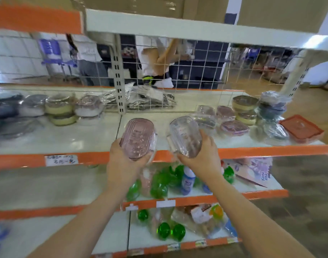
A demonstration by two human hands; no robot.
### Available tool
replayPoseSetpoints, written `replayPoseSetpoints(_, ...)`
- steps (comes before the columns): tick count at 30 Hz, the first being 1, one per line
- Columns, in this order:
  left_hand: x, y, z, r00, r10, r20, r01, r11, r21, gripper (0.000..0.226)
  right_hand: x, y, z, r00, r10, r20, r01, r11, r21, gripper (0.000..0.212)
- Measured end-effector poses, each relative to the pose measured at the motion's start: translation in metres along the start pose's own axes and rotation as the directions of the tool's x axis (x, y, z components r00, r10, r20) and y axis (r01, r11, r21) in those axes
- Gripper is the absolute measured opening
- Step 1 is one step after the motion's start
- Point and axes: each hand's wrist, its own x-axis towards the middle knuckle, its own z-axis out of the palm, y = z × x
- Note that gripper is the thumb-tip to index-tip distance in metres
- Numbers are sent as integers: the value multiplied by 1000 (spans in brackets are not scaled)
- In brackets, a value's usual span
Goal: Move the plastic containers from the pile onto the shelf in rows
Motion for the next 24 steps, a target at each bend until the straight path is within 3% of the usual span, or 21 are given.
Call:
replayPoseSetpoints(12, -8, -64, -167, 964, -122, -237, 141, 988, 66, 88, -36, -134, 90, 960, -195, 203, 178, 979, 96, 102)
replayPoseSetpoints(24, 59, -167, -345, 922, -185, -339, 234, 966, 110, 84, -51, -289, 245, 933, -206, 294, 148, 967, 208, 100)
